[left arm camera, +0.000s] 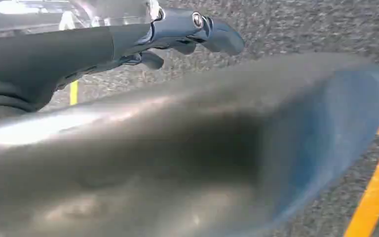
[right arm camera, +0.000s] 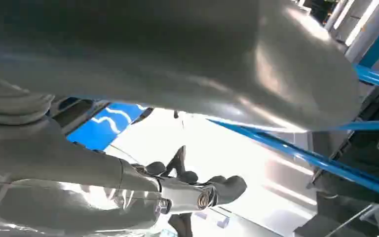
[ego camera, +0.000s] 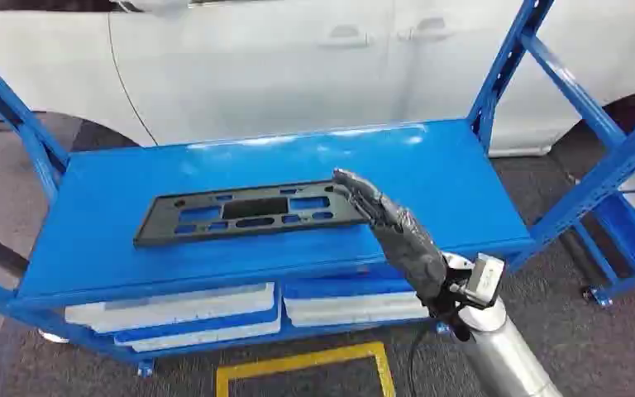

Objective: Take the parts from the cabinet and place them on the table.

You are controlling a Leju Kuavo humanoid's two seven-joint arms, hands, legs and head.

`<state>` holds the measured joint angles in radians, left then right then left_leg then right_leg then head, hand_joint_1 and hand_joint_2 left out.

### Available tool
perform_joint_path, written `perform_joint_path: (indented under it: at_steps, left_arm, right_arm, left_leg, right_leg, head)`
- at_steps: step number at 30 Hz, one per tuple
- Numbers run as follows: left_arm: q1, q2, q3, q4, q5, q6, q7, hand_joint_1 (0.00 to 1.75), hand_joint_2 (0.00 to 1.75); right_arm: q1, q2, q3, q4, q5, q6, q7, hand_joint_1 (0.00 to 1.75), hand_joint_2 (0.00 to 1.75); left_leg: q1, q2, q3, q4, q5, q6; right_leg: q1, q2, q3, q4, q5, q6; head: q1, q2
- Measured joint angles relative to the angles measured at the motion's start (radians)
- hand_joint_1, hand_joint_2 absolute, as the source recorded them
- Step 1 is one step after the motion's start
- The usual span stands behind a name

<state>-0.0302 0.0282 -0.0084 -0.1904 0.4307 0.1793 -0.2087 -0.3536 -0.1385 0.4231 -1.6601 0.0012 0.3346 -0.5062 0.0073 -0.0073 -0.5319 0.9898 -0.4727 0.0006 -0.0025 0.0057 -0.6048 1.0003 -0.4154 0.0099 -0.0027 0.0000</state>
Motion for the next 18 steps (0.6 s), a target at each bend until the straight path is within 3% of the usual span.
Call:
perform_joint_path:
  at_steps: [2,3,4,6,7,8,9,10,12,13,14,17,18]
  left_arm:
    - [0.0,0.0,-0.002,0.0,0.0,0.013,0.016,0.0,0.0]
    - [0.0,0.0,-0.002,0.0,0.0,0.017,0.022,0.0,0.0]
    - [0.002,0.0,-0.002,0.0,0.0,0.019,0.026,0.0,0.0]
    - [0.003,0.0,-0.002,0.0,0.0,0.023,0.028,0.0,0.0]
    - [0.003,0.001,-0.002,0.0,0.0,0.024,0.029,0.0,0.0]
    - [0.004,0.001,-0.002,0.0,0.0,0.025,0.029,0.0,0.0]
    - [0.006,0.001,-0.002,0.0,0.0,0.025,0.029,0.0,0.0]
    - [0.008,0.001,-0.002,0.0,0.0,0.025,0.029,0.0,0.0]
    - [0.007,0.002,-0.002,0.0,0.0,0.032,0.033,0.0,0.0]
    - [0.007,0.002,-0.002,0.0,0.001,0.034,0.033,0.0,0.0]
    - [0.007,0.002,-0.002,0.0,0.002,0.034,0.028,0.0,0.0]
    - [0.006,0.002,-0.002,0.0,0.012,0.021,-0.006,0.0,0.0]
    - [0.007,0.001,-0.002,0.0,0.013,0.016,-0.016,0.0,0.0]
  right_arm:
    - [0.009,0.0,-0.001,-0.017,0.005,0.001,0.01,0.0,0.0]
    - [0.013,0.0,-0.003,-0.023,0.006,0.001,0.011,0.0,0.0]
    - [0.015,0.0,-0.003,-0.027,0.008,0.001,0.01,0.0,0.0]
    - [0.018,0.0,-0.003,-0.033,0.012,0.001,0.01,0.0,0.0]
    - [0.024,0.0,-0.003,-0.032,0.013,0.001,0.011,0.0,0.0]
    - [0.029,0.0,-0.003,-0.032,0.013,0.001,0.011,0.0,0.0]
    - [0.033,0.0,-0.003,-0.032,0.014,0.001,0.011,0.0,0.0]
    - [0.035,0.0,-0.003,-0.032,0.014,0.001,0.01,0.0,0.0]
    - [0.035,0.0,-0.003,-0.033,0.018,0.003,0.009,0.0,0.0]
    - [0.035,0.0,-0.003,-0.032,0.021,0.006,0.008,0.0,0.0]
    - [0.035,0.0,-0.003,-0.032,0.022,0.008,0.008,0.0,0.0]
    - [0.031,0.0,0.002,-0.03,0.024,0.013,0.007,0.0,0.0]
    - [0.025,0.0,0.003,-0.03,0.022,0.013,0.007,0.0,0.0]
  left_leg:
    - [0.002,0.001,0.006,-0.008,-0.003,-0.012]
    - [0.0,0.001,0.006,-0.004,-0.011,-0.018]
    - [0.004,0.002,-0.001,0.021,-0.028,-0.022]
    - [0.004,0.002,-0.066,0.156,-0.1,-0.028]
    - [0.004,0.002,-0.116,0.251,-0.137,-0.031]
    - [0.004,0.002,-0.151,0.314,-0.153,-0.033]
    - [0.004,0.002,-0.165,0.331,-0.144,-0.033]
    - [0.004,0.002,-0.15,0.288,-0.103,-0.032]
    - [0.004,0.002,-0.068,0.107,0.0,-0.024]
    - [0.004,0.002,-0.034,0.03,0.026,-0.018]
    - [-0.002,0.002,-0.025,0.007,0.013,-0.013]
    - [-0.004,0.0,-0.032,0.013,0.015,0.0]
    - [0.002,0.001,-0.025,0.004,0.022,0.009]
  right_leg:
    - [0.002,0.001,0.001,-0.001,-0.005,-0.011]
    - [-0.009,0.001,0.009,-0.014,0.0,-0.018]
    - [-0.007,0.0,0.016,-0.02,0.0,-0.022]
    - [-0.006,-0.001,0.017,-0.02,-0.003,-0.03]
    - [-0.005,-0.002,0.017,-0.019,-0.005,-0.032]
    - [-0.003,-0.002,0.017,-0.018,-0.006,-0.033]
    - [-0.003,-0.002,0.018,-0.017,-0.007,-0.034]
    - [-0.002,0.0,0.021,-0.015,-0.01,-0.033]
    - [-0.001,0.001,0.029,-0.01,-0.017,-0.029]
    - [-0.001,0.001,0.03,-0.007,-0.021,-0.026]
    - [0.008,0.002,0.026,0.001,-0.025,-0.02]
    - [0.002,0.002,0.025,-0.004,-0.02,-0.007]
    - [0.006,0.002,0.025,-0.002,-0.023,0.0]
  head:
    - [0.001,0.0]
    - [0.0,0.0]
    - [0.001,0.0]
    - [-0.001,0.0]
    - [0.0,0.0]
    - [-0.001,0.0]
    - [-0.001,0.0]
    - [-0.001,0.0]
    - [-0.001,0.0]
    - [-0.001,0.0]
    - [-0.001,0.0]
    - [0.001,0.0]
    - [0.0,0.0]
